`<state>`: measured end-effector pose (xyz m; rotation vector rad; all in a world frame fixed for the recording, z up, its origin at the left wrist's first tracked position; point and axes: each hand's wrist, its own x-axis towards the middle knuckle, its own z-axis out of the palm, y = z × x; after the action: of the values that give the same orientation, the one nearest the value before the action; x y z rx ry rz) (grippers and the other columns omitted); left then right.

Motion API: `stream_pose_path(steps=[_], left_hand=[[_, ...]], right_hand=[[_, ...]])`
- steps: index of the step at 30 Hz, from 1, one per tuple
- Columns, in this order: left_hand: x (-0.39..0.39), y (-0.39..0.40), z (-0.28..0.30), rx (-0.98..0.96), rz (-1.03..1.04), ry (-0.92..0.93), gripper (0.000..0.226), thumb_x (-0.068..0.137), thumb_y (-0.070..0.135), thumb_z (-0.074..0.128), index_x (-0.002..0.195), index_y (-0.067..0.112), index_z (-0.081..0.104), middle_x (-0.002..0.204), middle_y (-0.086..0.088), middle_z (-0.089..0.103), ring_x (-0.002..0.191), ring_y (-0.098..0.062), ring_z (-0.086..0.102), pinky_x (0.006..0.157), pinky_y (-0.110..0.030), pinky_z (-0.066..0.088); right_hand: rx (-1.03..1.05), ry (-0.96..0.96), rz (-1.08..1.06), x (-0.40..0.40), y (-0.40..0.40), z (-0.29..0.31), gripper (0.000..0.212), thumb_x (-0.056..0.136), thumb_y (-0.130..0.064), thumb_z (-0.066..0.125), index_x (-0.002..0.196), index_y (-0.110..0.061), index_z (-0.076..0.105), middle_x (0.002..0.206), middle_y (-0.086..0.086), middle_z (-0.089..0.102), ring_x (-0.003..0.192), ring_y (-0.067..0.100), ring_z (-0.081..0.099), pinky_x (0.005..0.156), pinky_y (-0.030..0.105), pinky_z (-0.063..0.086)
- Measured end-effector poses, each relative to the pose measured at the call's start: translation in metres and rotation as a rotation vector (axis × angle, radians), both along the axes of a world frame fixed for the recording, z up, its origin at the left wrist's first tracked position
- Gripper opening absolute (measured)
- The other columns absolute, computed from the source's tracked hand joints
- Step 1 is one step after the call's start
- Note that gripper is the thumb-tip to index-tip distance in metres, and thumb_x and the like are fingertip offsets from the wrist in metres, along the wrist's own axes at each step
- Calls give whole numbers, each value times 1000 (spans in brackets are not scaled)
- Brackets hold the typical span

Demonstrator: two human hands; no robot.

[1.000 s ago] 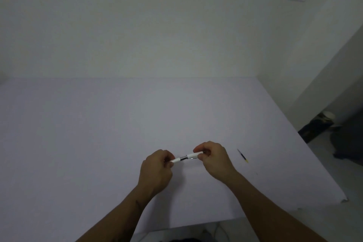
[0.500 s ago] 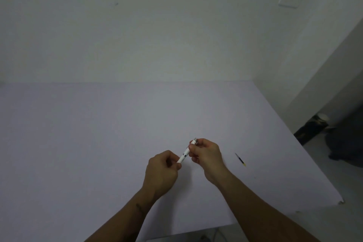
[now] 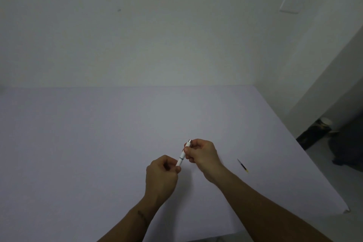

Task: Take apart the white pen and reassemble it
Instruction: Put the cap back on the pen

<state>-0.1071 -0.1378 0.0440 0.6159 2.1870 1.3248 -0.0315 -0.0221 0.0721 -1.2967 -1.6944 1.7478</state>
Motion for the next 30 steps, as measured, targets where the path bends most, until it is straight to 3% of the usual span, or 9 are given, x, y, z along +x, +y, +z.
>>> stream_pose_path(steps=[4,8,12,15,21,25,28,30], left_hand=[[-9,5,2,-9,-37,49,11,81,10,73,80,19,69,69,1,66,64,-17,62,62,-31,56],[-15,10,2,9,-62,116,13,80,13,74,78,23,67,67,4,65,62,-15,61,59,-29,54],[-7,15,0,17,-102,175,10,82,15,74,83,21,67,70,6,65,65,-12,61,60,-22,49],[-1,19,-4,24,-132,253,9,82,17,73,85,21,65,73,8,64,68,-10,61,62,-24,53],[10,33,-10,58,-226,353,16,87,19,68,101,20,63,91,9,63,78,-8,60,70,-14,49],[13,42,-24,-57,-337,464,37,92,32,57,127,23,53,124,8,58,108,-11,58,95,-27,50],[12,40,-48,-319,-481,595,60,94,42,42,148,20,30,155,-1,34,141,-21,34,116,-38,28],[12,32,-62,-476,-532,644,67,93,45,36,152,17,21,161,-5,21,148,-25,20,120,-46,16]], right_hand=[[-113,67,-62,-1,4,-1,14,88,-2,65,99,-5,74,85,11,71,72,18,63,68,28,54],[-205,94,-81,2,2,-5,14,86,0,65,95,-4,75,78,11,67,72,20,61,69,30,54],[-186,41,-82,2,-3,-9,11,88,-7,67,95,-10,75,86,10,71,76,20,64,71,31,54],[-137,6,-90,7,2,-9,9,90,-12,67,96,-12,74,88,9,73,78,19,65,71,32,55],[-94,-21,-60,20,18,-6,12,94,-9,61,101,-15,69,99,11,74,90,23,70,73,31,55],[-38,-88,-37,35,41,-11,14,95,-7,58,104,-11,67,98,12,72,84,22,70,70,29,55],[57,-215,46,48,56,-17,18,93,-8,58,108,-14,64,96,11,71,84,22,67,70,27,52],[148,-343,131,57,62,-20,26,92,-10,60,116,-18,56,95,11,70,75,15,63,61,19,45]])
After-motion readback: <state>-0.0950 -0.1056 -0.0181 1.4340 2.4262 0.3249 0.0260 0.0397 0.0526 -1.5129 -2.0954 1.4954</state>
